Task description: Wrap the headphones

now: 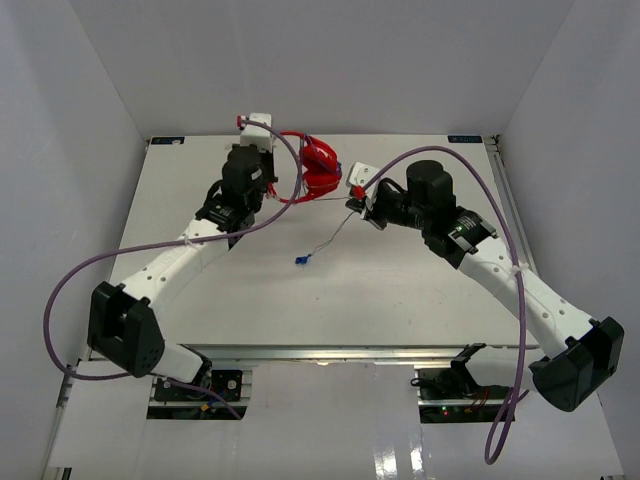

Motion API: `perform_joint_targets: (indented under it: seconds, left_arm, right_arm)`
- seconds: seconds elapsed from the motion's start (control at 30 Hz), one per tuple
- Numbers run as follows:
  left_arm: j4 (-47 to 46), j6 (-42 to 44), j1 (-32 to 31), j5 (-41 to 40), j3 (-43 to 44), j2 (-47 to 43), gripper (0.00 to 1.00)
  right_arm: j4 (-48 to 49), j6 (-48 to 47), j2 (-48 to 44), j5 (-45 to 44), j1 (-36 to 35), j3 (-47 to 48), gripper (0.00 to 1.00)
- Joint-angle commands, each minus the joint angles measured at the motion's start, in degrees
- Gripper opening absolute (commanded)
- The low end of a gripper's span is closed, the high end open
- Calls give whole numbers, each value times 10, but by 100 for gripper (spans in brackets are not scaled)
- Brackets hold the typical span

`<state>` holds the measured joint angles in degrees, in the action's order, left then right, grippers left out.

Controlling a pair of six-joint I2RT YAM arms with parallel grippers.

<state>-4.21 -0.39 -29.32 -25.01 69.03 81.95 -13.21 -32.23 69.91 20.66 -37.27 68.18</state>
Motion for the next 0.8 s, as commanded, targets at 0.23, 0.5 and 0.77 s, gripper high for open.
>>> perform_joint_targets:
  seconds: [0.23, 0.5, 0.77]
  left_arm:
    - [-93, -41, -2, 135, -73, 65, 0]
    - [-69, 26, -2, 337, -109, 35, 0]
    - [-49, 32, -2, 429, -153, -32, 0]
  right_arm:
    - [-19, -144, -4, -139, 10, 19, 8]
    - [16, -187, 34, -199, 19, 32, 8]
    - [31, -183, 74, -179, 28, 29, 9]
